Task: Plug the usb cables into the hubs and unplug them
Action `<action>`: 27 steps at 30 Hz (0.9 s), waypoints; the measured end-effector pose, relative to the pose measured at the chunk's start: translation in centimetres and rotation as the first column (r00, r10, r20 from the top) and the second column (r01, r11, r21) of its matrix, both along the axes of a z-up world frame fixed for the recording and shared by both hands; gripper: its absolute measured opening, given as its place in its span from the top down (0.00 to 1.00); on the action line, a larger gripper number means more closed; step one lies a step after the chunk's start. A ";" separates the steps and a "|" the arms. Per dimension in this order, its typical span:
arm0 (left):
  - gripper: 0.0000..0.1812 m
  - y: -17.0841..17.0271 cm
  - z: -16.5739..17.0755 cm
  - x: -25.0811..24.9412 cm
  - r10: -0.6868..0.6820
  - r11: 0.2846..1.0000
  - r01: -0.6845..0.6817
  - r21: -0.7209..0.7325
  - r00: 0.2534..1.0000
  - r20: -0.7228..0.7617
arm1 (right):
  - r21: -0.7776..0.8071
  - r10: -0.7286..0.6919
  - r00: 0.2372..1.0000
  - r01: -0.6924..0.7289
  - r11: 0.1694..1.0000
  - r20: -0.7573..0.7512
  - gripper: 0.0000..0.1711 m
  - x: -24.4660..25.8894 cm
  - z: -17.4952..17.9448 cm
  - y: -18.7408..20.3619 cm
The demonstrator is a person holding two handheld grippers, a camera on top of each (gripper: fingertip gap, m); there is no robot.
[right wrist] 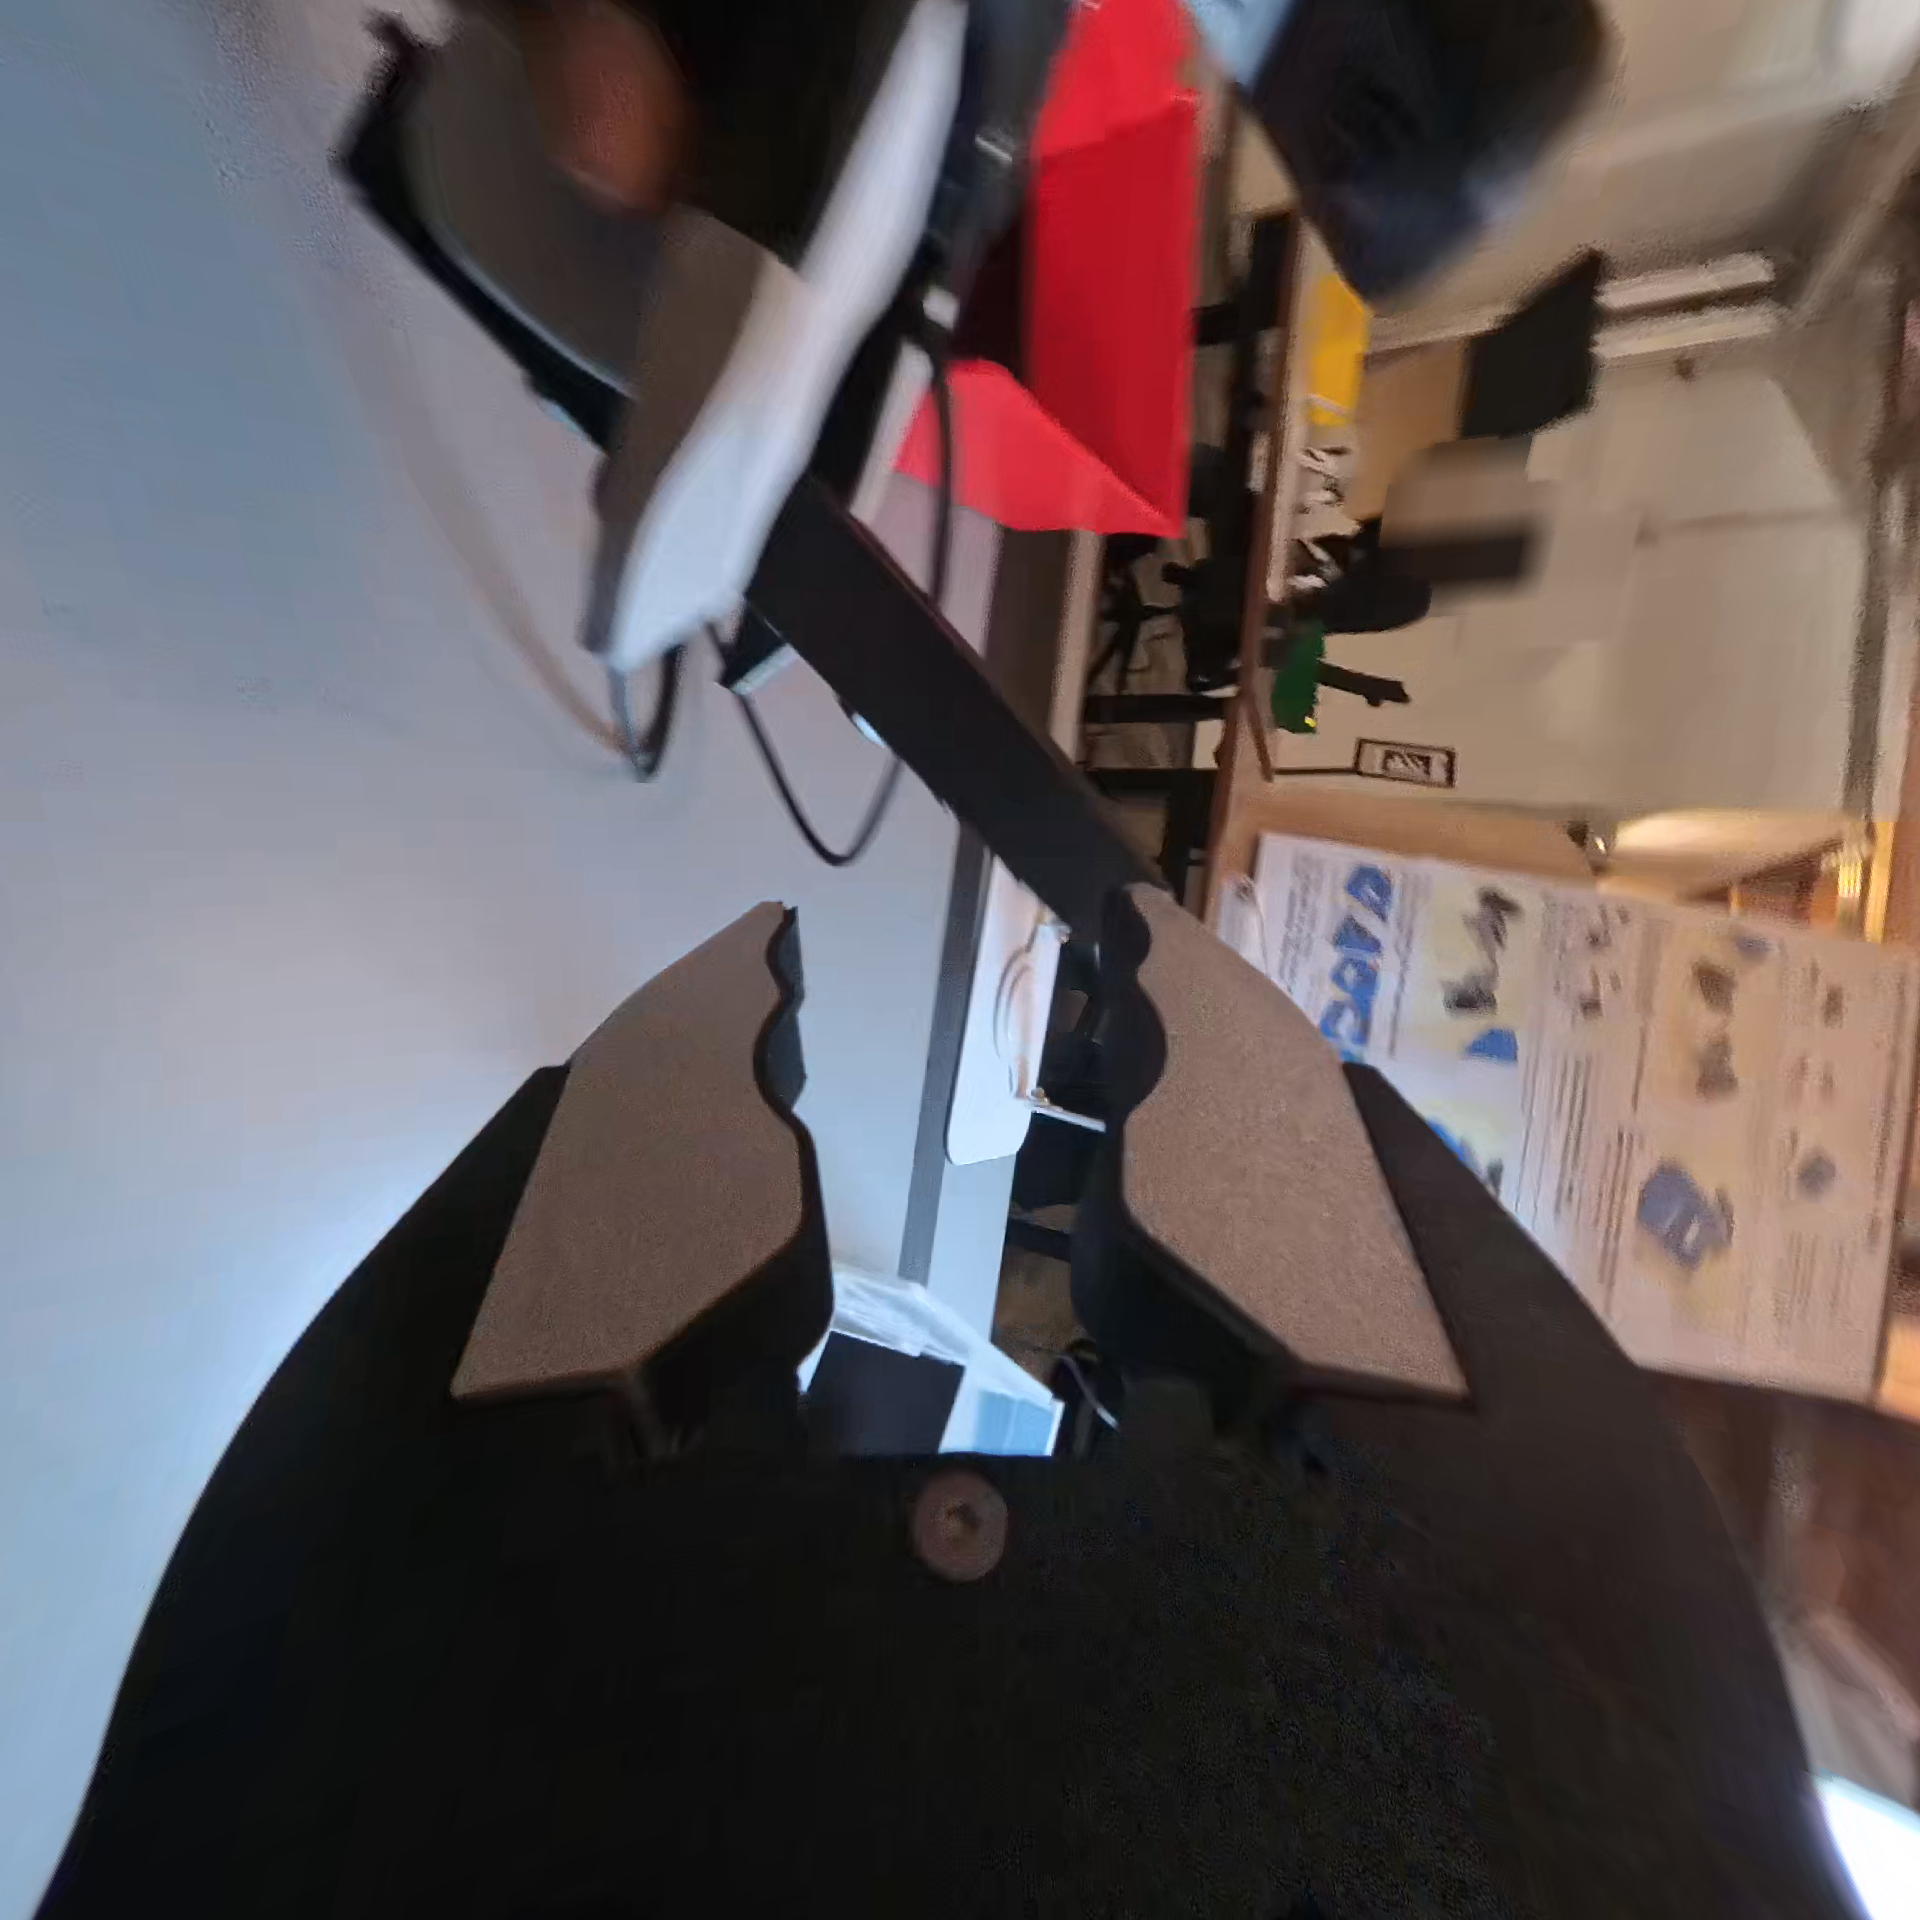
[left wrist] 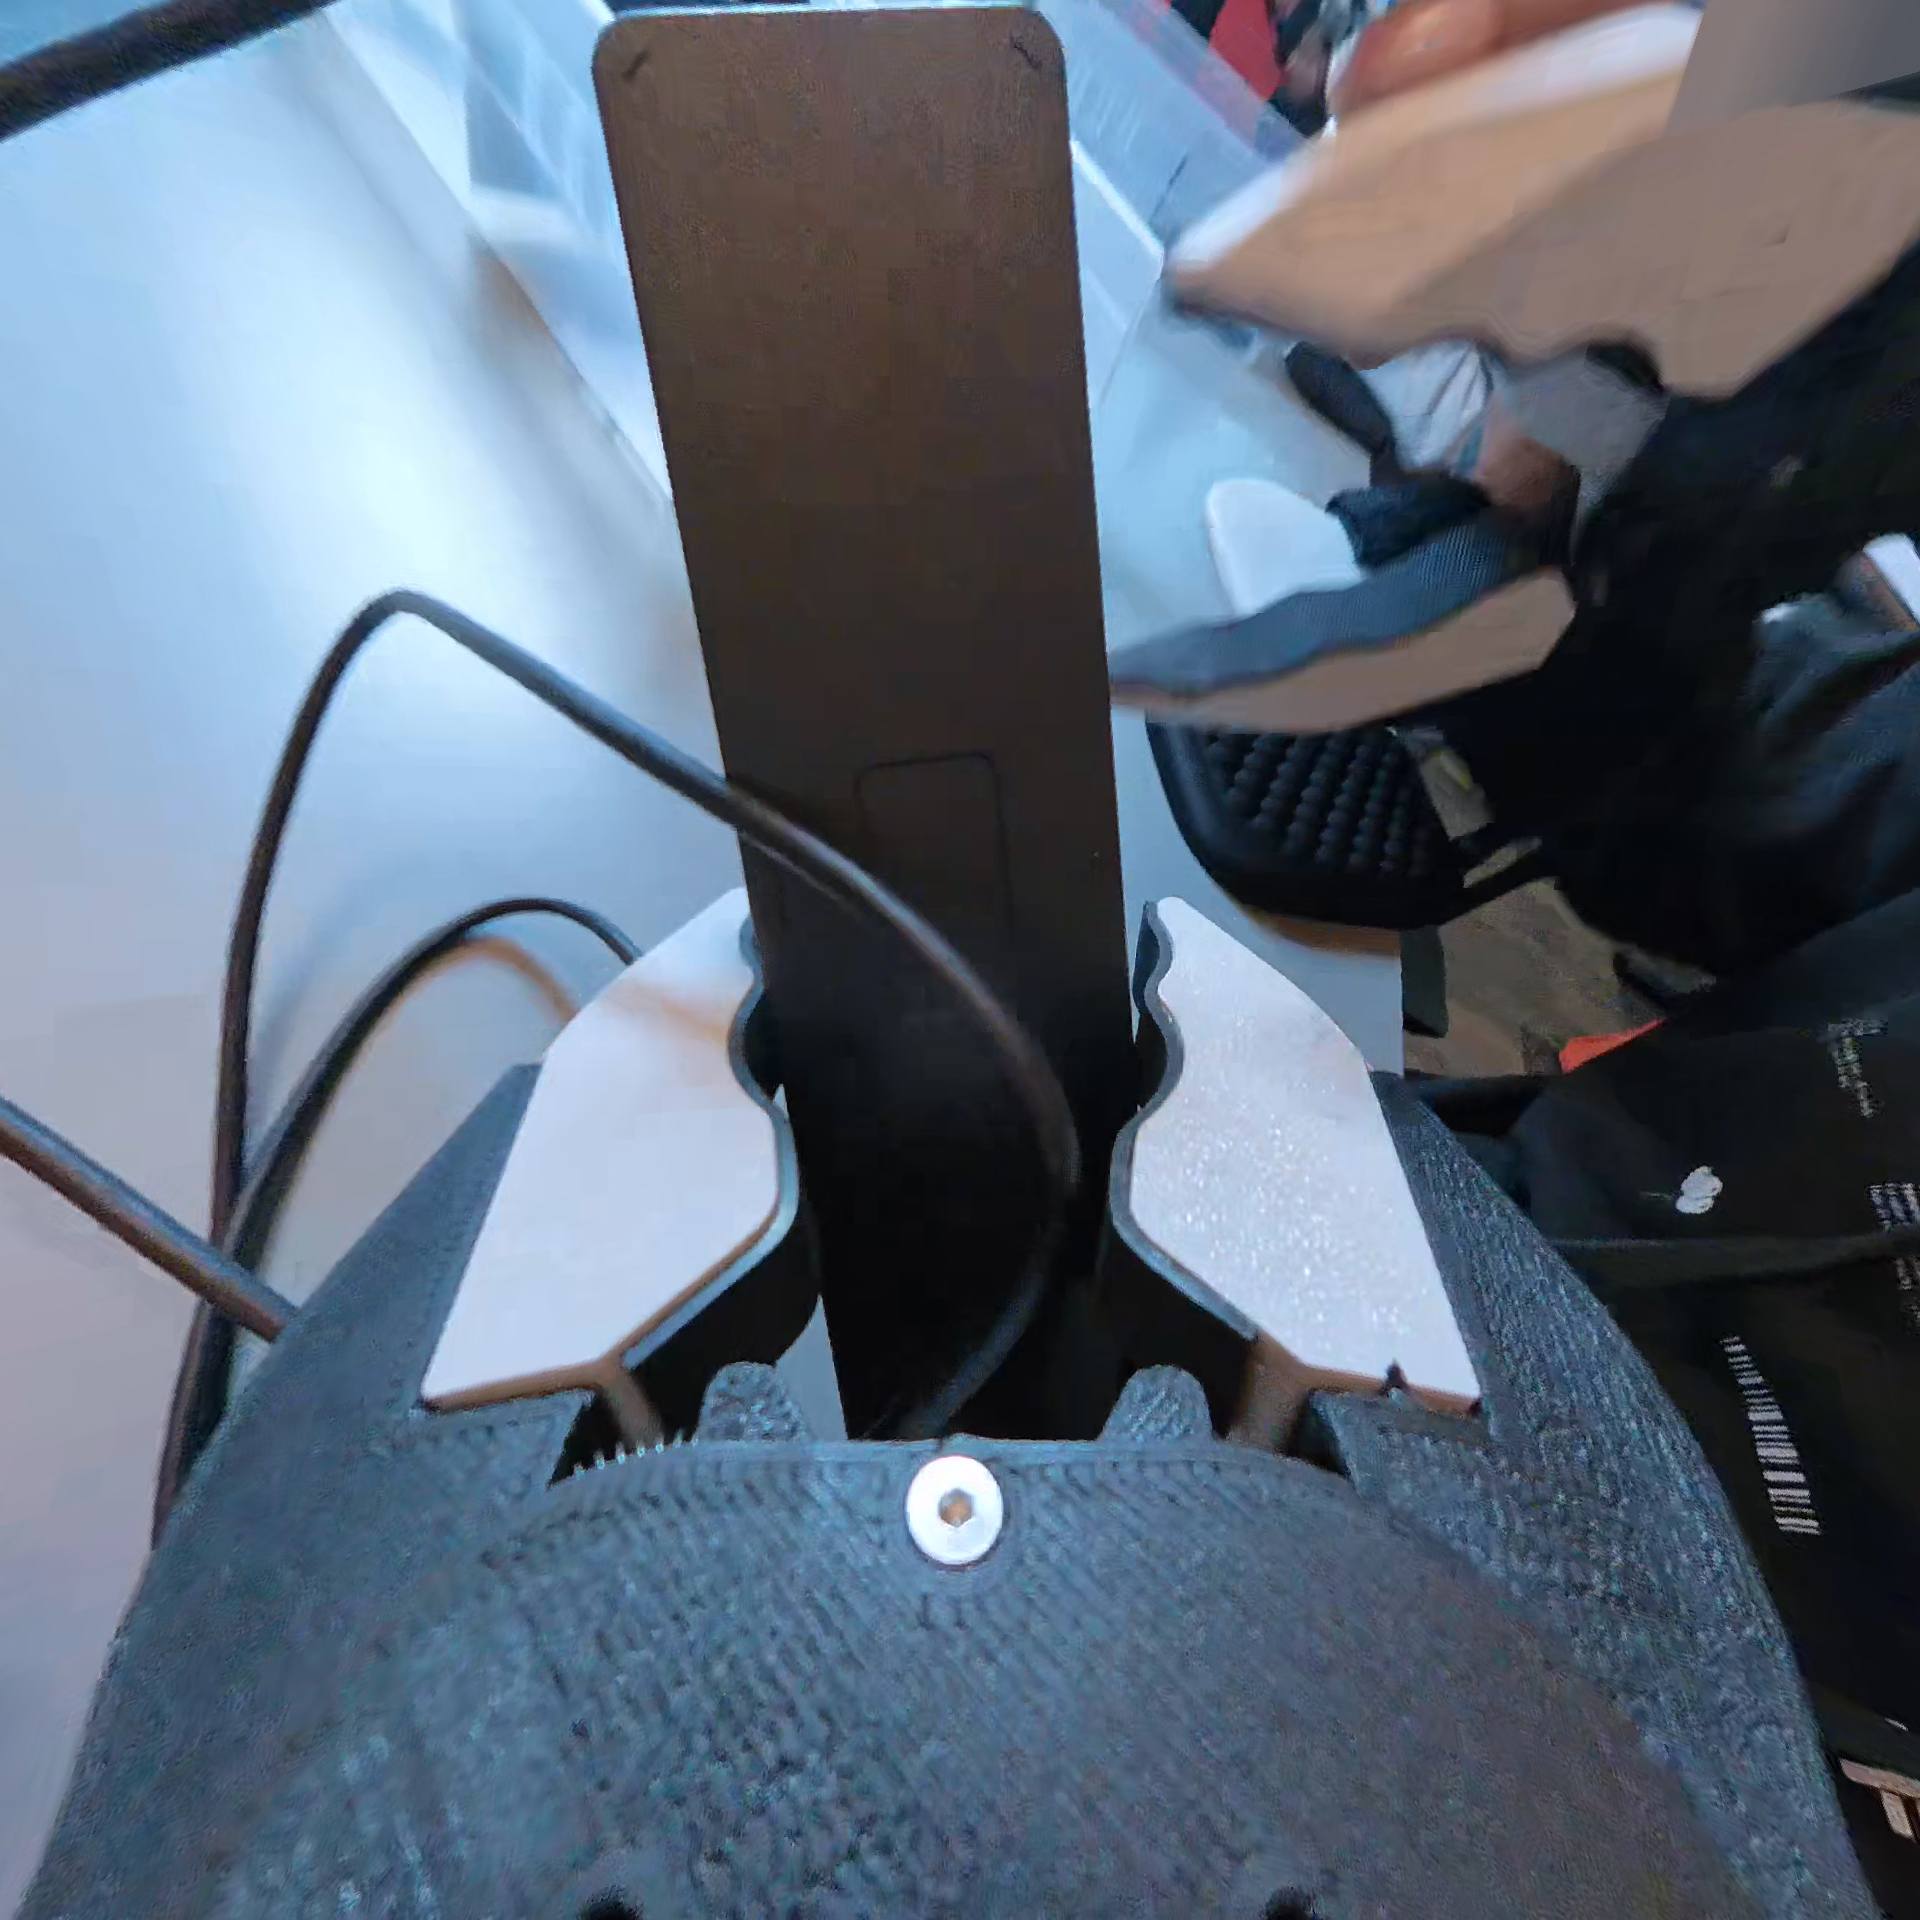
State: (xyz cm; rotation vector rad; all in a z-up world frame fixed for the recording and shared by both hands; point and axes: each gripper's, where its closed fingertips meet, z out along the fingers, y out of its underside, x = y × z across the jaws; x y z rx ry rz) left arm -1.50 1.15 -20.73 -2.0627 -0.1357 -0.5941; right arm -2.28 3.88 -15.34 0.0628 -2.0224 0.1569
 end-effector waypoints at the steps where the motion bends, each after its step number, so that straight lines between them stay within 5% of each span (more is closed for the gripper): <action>1: 0.63 0.1 -0.4 0.4 -0.016 1.000 0.016 -0.021 1.000 0.000 | 0.083 0.002 1.000 -0.004 0.997 0.028 0.64 -0.2 -1.2 -0.6; 4: 0.63 0.1 -1.0 2.0 -0.073 0.996 0.072 -0.059 0.997 -0.017 | 0.292 0.004 1.000 -0.011 0.956 0.023 0.62 -1.6 -3.2 -0.3; 6: 0.63 -0.2 -1.2 2.5 -0.103 0.992 0.099 -0.079 0.993 -0.054 | 0.338 0.071 0.997 -0.062 0.939 -0.014 0.82 -2.2 -3.5 -0.5; 8: 0.62 -0.5 -0.5 2.6 -0.110 0.993 0.107 -0.054 0.992 -0.056 | 0.320 0.084 0.996 -0.080 0.944 0.001 0.83 -2.0 -3.3 -0.6; 12: 0.65 -2.0 6.4 0.8 -0.035 0.971 0.055 0.231 0.995 -0.091 | 0.242 0.002 0.999 0.010 0.970 -0.053 0.85 -2.2 1.6 1.4; 17: 0.68 -5.8 13.9 -2.9 0.136 0.827 -0.101 0.553 0.990 -0.023 | 0.151 -0.083 0.987 0.104 0.983 -0.137 0.84 -1.9 8.3 5.1; 27: 0.73 -5.6 11.9 -3.9 0.204 0.858 -0.117 0.499 0.971 -0.123 | -0.072 -0.228 0.948 0.218 0.973 -0.223 0.84 -0.5 16.4 9.2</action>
